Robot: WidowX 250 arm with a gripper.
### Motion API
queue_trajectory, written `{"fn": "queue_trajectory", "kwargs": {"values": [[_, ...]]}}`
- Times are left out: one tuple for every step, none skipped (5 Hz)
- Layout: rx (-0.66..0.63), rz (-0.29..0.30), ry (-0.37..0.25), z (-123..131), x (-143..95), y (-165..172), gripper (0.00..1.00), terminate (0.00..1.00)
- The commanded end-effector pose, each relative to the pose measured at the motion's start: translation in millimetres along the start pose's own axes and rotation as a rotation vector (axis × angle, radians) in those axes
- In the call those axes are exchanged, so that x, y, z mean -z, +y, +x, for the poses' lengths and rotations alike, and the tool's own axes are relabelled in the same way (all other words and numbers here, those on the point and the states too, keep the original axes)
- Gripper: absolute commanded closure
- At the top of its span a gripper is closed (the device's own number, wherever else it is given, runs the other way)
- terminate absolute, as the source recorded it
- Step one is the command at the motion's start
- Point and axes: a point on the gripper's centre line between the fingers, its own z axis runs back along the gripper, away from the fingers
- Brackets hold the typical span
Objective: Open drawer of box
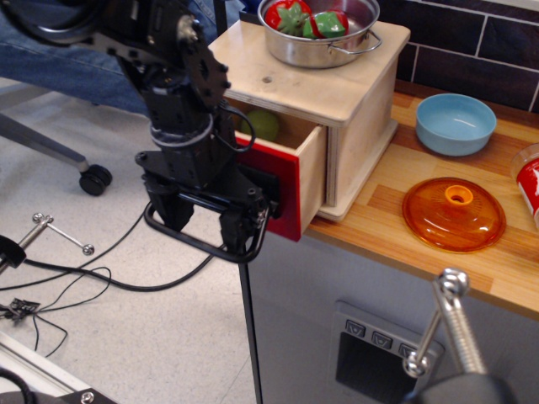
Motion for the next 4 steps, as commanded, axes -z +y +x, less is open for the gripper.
{"fn": "queue_trajectory", "kwargs": {"values": [[0.077,0.001,0.044,-31,-1,-2,0.00,0.00],[0.089,-0.006,0.068,-42,4,-4,0.00,0.00],[0.092,-0.004,0.106,-50,11,-5,0.00,0.00],[0.092,-0.023,0.178,-60,13,-7,0.00,0.00]]}}
